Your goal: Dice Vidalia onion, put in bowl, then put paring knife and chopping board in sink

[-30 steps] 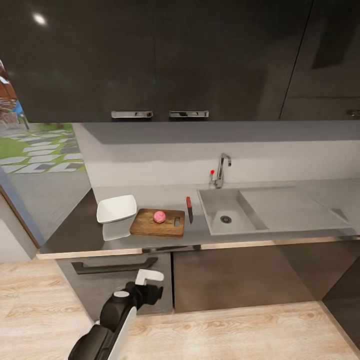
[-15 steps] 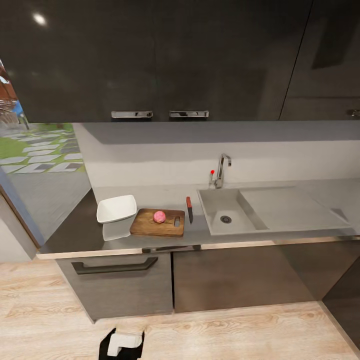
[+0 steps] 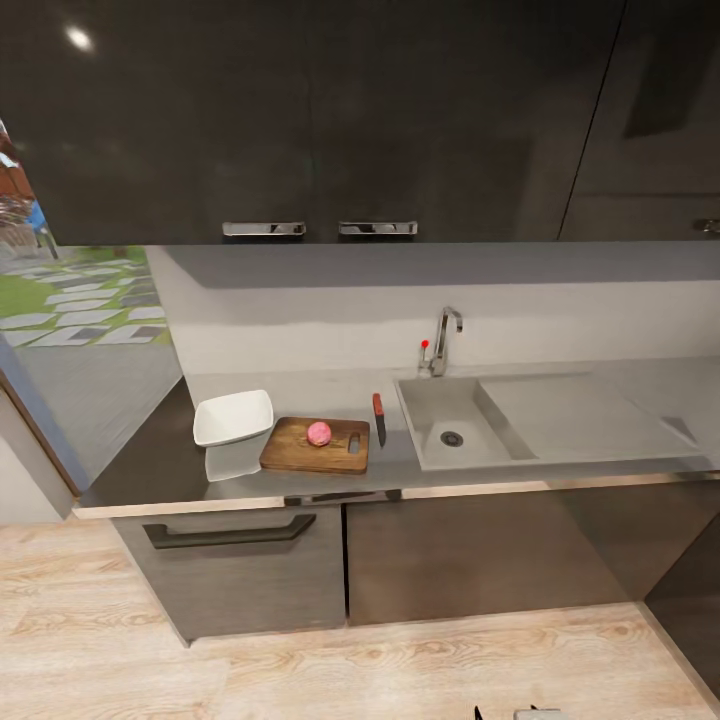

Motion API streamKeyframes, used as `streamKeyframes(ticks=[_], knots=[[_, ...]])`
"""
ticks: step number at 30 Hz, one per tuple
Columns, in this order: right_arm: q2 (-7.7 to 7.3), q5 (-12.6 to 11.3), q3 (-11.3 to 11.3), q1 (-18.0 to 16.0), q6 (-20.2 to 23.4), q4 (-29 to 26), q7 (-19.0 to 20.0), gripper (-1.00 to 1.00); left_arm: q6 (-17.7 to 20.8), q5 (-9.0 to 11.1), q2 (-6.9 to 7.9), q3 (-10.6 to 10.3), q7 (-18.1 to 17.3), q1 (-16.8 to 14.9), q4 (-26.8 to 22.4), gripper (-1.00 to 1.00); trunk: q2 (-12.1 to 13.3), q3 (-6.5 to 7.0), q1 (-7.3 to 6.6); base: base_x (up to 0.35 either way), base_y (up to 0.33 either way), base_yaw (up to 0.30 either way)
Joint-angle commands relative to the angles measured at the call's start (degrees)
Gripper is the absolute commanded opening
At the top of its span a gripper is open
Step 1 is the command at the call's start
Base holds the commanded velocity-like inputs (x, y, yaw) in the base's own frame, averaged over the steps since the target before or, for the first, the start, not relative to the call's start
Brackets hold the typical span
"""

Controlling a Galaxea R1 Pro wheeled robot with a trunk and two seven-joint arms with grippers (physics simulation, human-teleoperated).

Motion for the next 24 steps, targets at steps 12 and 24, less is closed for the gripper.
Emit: streamKeyframes(ticks=[12, 24], knots=[[-0.07, 0.38, 0.01, -0.03, -0.06, 0.49, -0.32, 1.0, -3.89, 0.64, 0.02, 0.08, 0.46, 0.0, 4.31, 1.0, -0.09, -0.09, 0.02, 0.0, 0.0, 0.0], [-0.08, 0.31, 0.01, -0.03, -0.25, 0.48, -0.32, 1.0, -3.99, 0.65, 0.02, 0.03, 0.46, 0.0, 5.07, 1.0, -0.09, -0.09, 0.02, 0.0, 0.0, 0.0]])
